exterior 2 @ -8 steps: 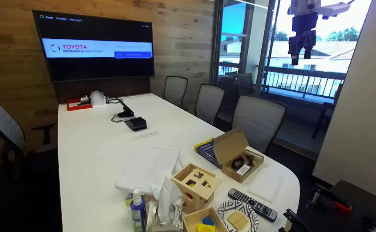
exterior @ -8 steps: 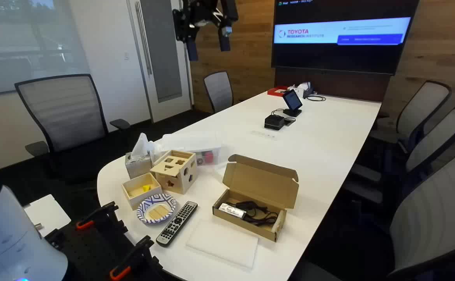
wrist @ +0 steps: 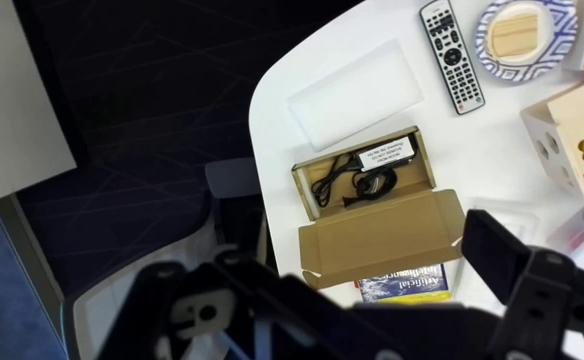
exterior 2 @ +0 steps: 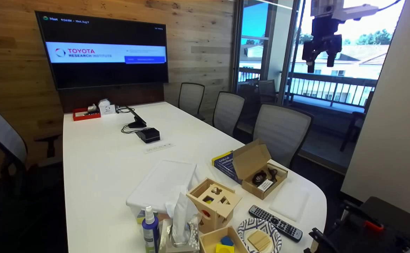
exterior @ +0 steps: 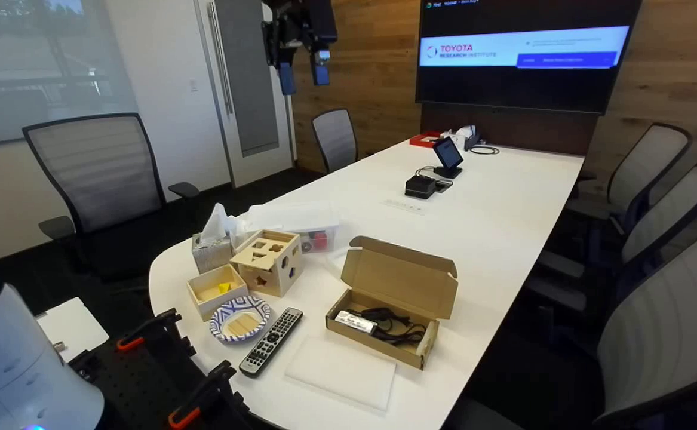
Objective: Remove the yellow object from the bowl and put it inside the box
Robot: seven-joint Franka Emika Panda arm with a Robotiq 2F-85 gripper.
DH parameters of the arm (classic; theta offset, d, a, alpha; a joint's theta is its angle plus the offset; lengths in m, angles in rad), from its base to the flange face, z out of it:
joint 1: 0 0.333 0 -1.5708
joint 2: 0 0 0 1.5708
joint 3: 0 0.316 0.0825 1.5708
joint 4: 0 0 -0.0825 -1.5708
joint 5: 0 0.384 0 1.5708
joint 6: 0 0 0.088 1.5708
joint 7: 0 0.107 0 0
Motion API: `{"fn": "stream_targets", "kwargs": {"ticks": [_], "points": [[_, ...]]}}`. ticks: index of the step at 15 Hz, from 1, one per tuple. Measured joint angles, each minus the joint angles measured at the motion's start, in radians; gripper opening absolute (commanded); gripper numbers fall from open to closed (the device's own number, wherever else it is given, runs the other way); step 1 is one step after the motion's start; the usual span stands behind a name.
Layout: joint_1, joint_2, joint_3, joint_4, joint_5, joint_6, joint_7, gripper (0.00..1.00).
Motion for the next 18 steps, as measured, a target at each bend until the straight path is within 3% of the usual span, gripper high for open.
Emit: {"fn": "stream_targets", "kwargs": {"ticks": [4,9,12,18], "points": [[0.006,-0.006,0.114,-0.075,0.088,0.073,0.322,1.0],[0.024,0.007,0.246,-0.23,0.158,0.272,0.731,1.0],[0.041,0.034,0.266,-0.35,0.192,0.438,0.91,1.0],[0.088,0.122,0.268,-0.558,0.287,0.79,1.073,1.0]]}}
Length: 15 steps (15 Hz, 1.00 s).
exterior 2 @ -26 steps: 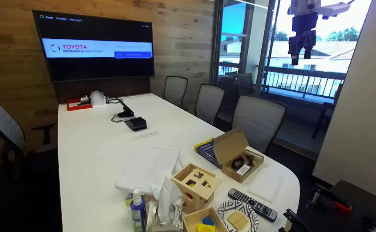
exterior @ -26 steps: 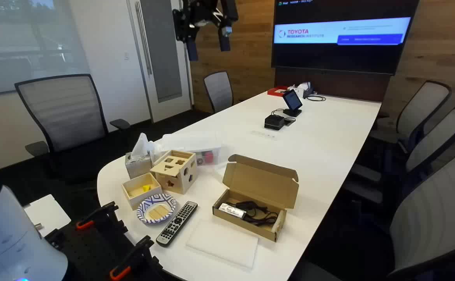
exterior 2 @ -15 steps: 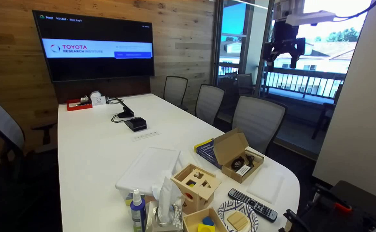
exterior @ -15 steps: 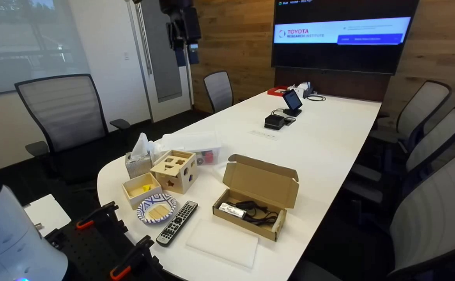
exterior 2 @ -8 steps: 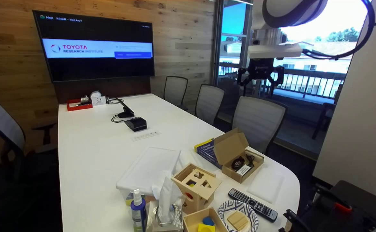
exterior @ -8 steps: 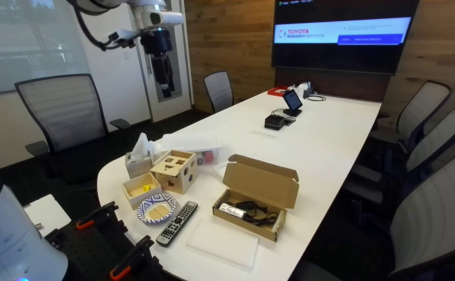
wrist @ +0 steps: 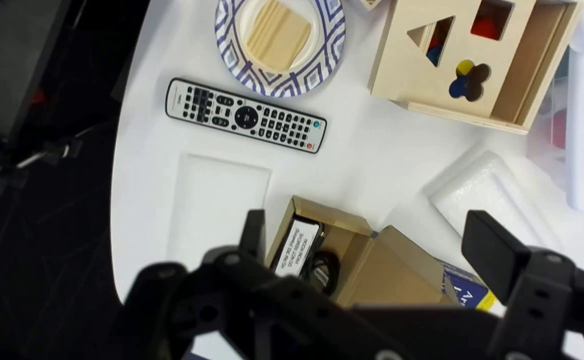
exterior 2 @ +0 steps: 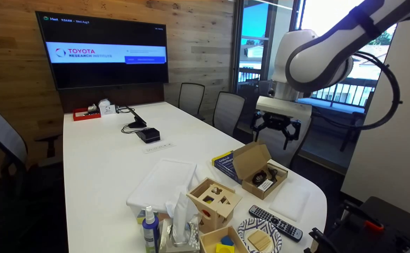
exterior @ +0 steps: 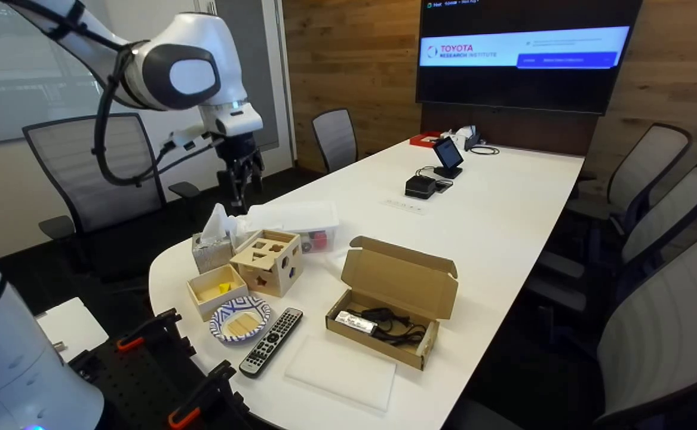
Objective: Remove the yellow object from the bowl and put it inside the box
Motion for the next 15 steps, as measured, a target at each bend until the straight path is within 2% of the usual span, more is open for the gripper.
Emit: {"fn": "stream_targets", "kwargs": {"ticks": [4,8,11,15], "points": [[0.051,0.069,0.024,-0.089,0.055,0.156,0.128,1.0],[0.1,0.174,0.046,-0.099,0.075,0.249,0.269,1.0],[0.125,0.26,0.045,-0.095,0.095,0.274,0.341,1.0],[0.151,0.364,0.033,-0.077,0.202,0.288,0.346,1.0]]}}
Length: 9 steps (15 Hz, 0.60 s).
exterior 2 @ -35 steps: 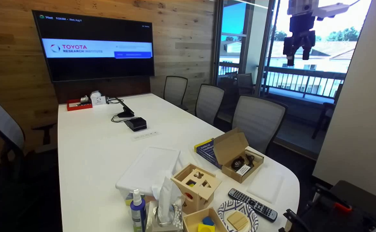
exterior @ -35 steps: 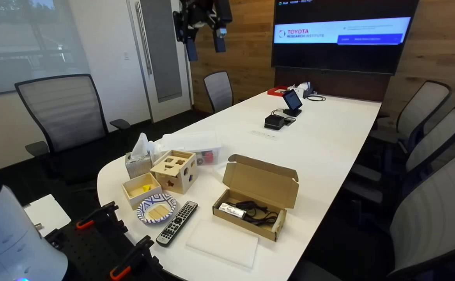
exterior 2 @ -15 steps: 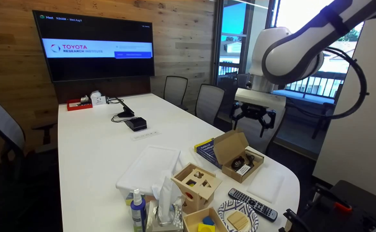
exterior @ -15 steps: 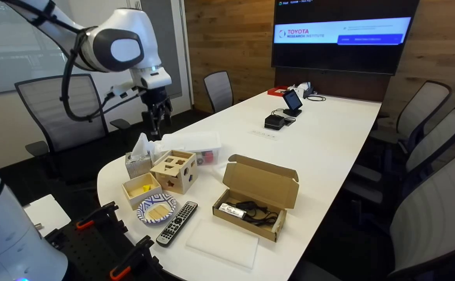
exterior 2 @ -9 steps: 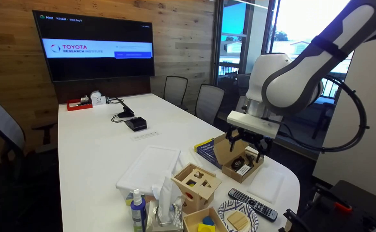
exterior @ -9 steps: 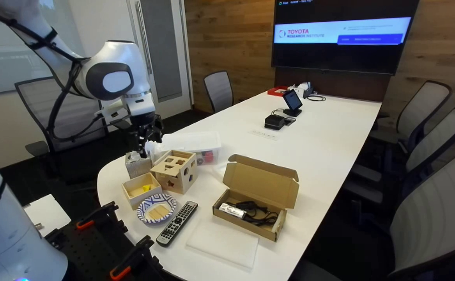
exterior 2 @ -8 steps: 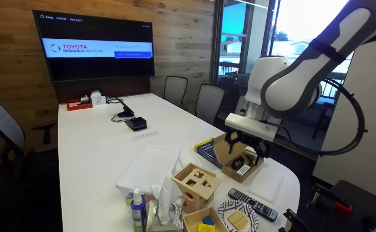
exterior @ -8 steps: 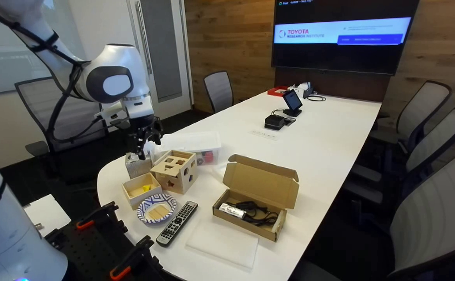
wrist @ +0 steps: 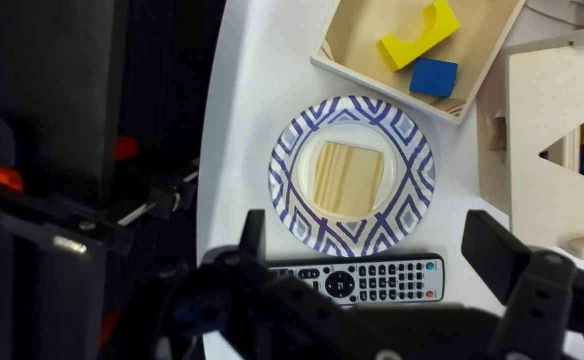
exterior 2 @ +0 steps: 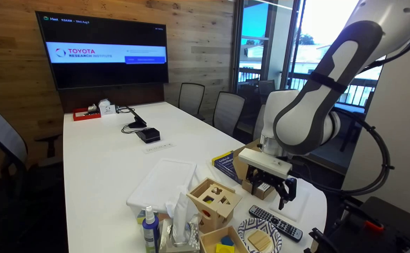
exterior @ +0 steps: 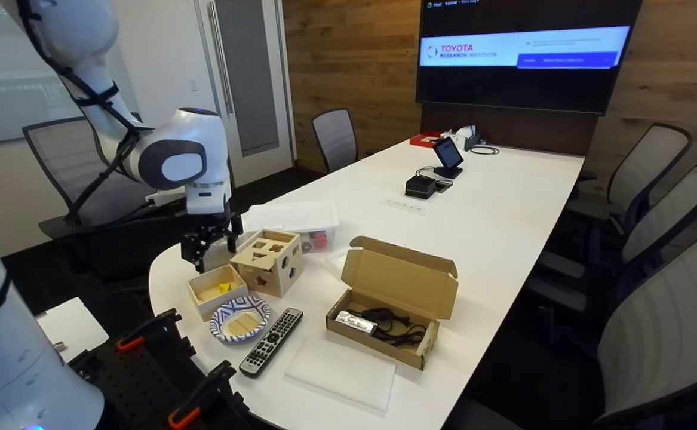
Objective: Remove the yellow object from the bowl and put it inside the box
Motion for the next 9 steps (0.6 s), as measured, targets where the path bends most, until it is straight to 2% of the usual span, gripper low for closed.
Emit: {"fn": "stream_targets", "kwargs": {"ticks": [3,9], "points": [[0.005,0.075,-0.005,0.035,0.069,0.002,-0.005,1.0],[0.011,0.243,-0.065,0.132,0.077,0.003,-0.005,1.0]]}}
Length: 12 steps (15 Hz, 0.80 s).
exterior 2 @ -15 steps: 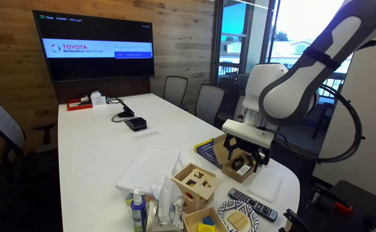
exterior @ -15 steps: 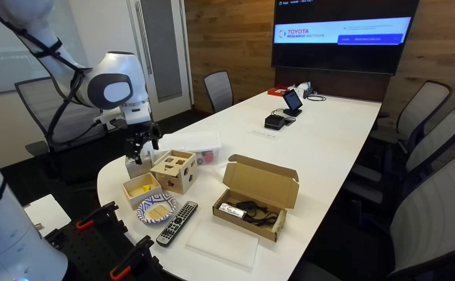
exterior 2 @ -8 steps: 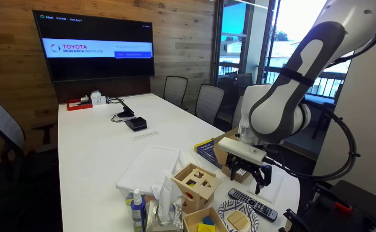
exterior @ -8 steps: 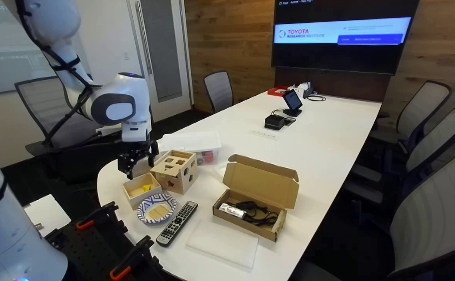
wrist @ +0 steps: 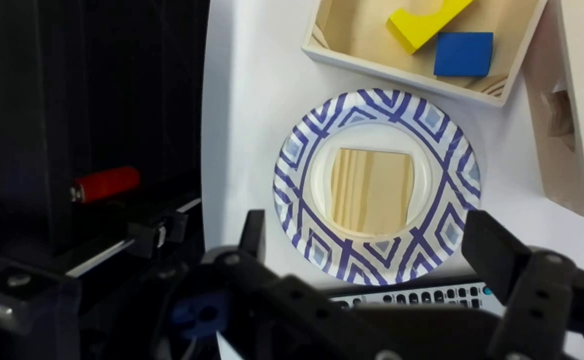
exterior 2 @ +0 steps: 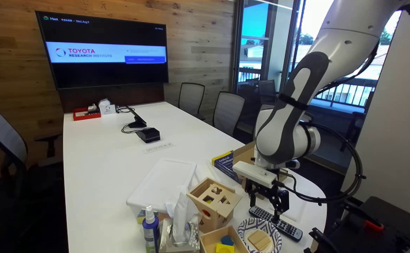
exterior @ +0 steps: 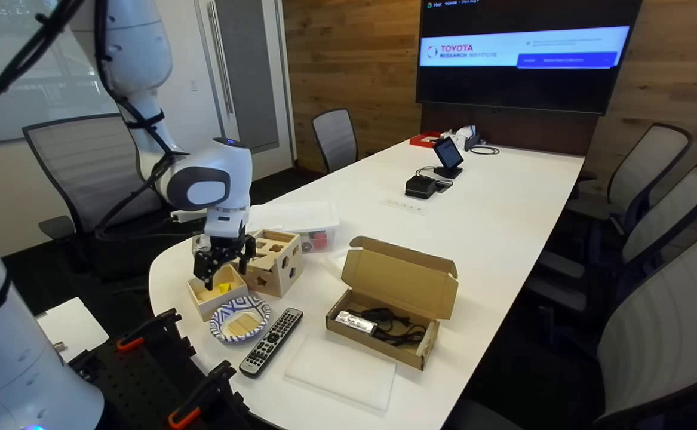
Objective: Remove the yellow object from the bowl and put it inside the box
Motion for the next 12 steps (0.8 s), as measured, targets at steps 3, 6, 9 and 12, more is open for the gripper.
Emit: {"fn": "stream_targets", "kwargs": {"ticks": [3,6,9,12], "points": [[0.021,0.094,-0.024,0.043,-0.002,0.038,0.0,1.0],[0.046,0.201,-0.024,0.075,0.001,0.138,0.001,1.0],[0.083,0.295,-0.028,0.099,0.008,0.213,0.006,1.0],[0.136,0.357,-0.053,0.112,0.029,0.249,0.022,1.0]]}}
